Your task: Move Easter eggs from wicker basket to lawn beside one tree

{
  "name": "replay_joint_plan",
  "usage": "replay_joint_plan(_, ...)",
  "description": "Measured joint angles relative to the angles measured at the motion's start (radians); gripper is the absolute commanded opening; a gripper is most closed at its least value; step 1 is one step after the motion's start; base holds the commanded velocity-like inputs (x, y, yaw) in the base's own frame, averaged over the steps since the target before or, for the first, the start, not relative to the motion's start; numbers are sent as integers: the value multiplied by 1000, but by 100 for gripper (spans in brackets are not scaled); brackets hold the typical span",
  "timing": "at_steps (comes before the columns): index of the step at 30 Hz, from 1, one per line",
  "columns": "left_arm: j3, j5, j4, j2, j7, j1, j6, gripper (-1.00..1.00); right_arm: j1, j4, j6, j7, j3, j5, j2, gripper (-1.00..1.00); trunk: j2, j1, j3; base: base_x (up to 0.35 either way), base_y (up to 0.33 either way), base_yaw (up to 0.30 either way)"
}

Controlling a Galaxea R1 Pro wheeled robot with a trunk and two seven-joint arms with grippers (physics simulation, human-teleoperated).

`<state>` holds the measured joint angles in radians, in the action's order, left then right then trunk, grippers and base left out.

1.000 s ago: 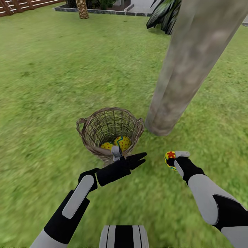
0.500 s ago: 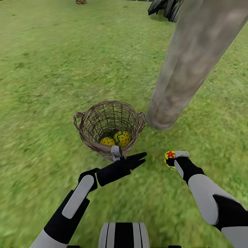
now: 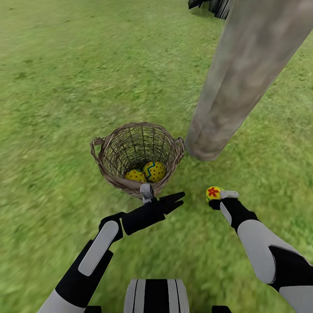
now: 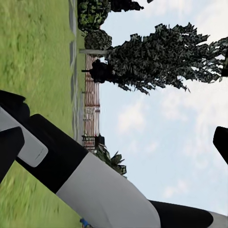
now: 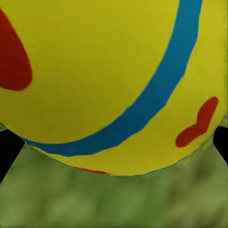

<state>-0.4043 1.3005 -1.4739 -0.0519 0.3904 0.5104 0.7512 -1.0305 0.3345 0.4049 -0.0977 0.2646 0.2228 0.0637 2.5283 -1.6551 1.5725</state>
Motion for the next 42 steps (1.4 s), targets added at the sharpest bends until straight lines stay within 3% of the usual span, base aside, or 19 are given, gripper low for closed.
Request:
replay_joint_plan(20, -1, 1, 0, 0, -2, 0, 7, 100, 0, 27, 10, 37, -1, 1, 2, 100, -4, 9, -73, 0, 0, 0)
replay_joint_plan(22, 0, 2, 0, 1, -3, 0, 11, 100, 0, 35, 44, 37, 1, 0, 6, 100, -5, 10, -81, 0, 0, 0)
replay_joint_plan(28, 4, 10, 1, 7, -6, 0, 17, 100, 10, 212, 204, 41, 7, 2, 6, 100, -6, 12, -104, 0, 0, 0)
replay_joint_plan(30, 5, 10, 1, 8, -6, 0, 17, 100, 11, 246, 248, 67, 7, 3, 7, 100, -7, 13, -112, 0, 0, 0)
replay_joint_plan(32, 5, 10, 1, 8, -6, 0, 17, 100, 12, 274, 293, 134, 6, 0, 8, 100, -7, 14, -120, 0, 0, 0)
replay_joint_plan(35, 5, 10, 0, 8, -6, 0, 18, 100, 12, 283, 312, 215, 4, -2, 10, 100, -8, 15, -131, 0, 0, 0)
replay_joint_plan(42, 5, 10, -1, 10, -7, 0, 21, 100, 12, 284, 315, 230, 4, -2, 8, 100, -10, 19, -159, 0, 0, 0)
